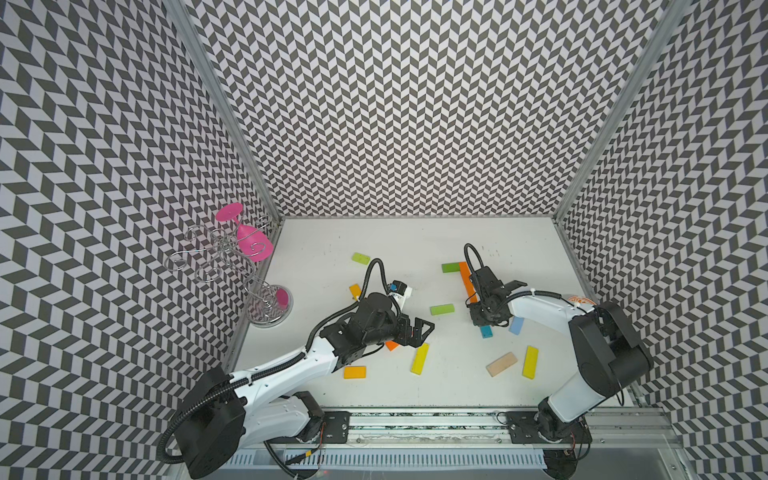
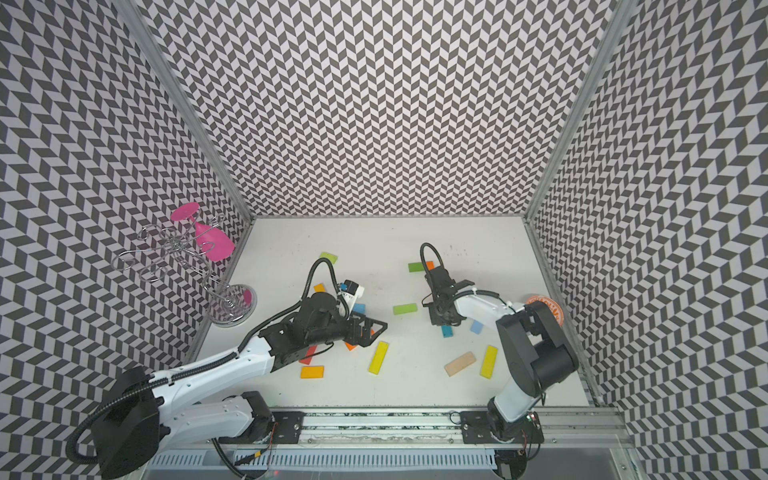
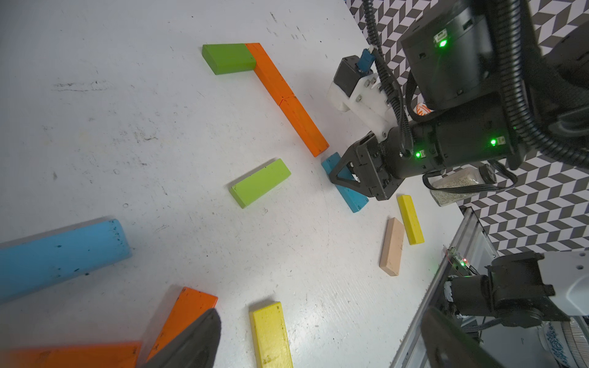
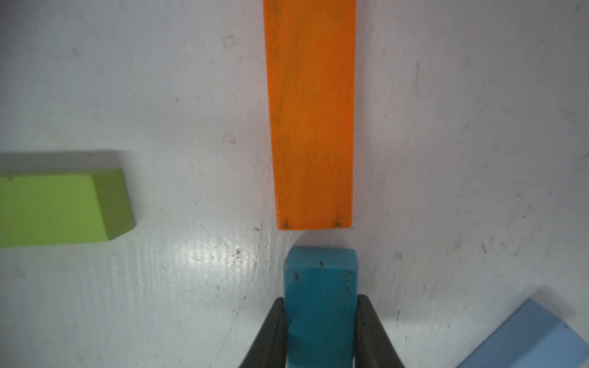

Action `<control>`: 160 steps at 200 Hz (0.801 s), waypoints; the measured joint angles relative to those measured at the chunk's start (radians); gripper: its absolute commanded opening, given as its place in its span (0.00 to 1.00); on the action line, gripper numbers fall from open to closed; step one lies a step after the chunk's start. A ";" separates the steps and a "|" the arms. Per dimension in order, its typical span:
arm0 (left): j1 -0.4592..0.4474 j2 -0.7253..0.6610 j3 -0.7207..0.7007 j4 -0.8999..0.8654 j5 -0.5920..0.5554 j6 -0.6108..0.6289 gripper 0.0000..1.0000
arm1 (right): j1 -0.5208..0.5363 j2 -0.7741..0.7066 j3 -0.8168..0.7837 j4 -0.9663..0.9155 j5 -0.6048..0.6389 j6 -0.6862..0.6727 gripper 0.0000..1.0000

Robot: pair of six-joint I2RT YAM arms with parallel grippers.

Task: Assemble a giraffe with building blocks
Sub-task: Assemble the building block at the center of the board.

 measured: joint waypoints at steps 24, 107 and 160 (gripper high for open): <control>0.000 0.000 0.000 0.000 0.000 0.000 0.99 | 0.000 0.003 0.001 0.010 -0.006 -0.008 0.31; 0.000 0.008 0.004 0.000 0.000 0.000 0.99 | 0.000 0.024 0.010 0.030 -0.004 -0.020 0.37; 0.000 0.009 0.004 0.000 0.000 0.000 0.99 | 0.000 0.046 0.029 0.045 0.000 -0.024 0.39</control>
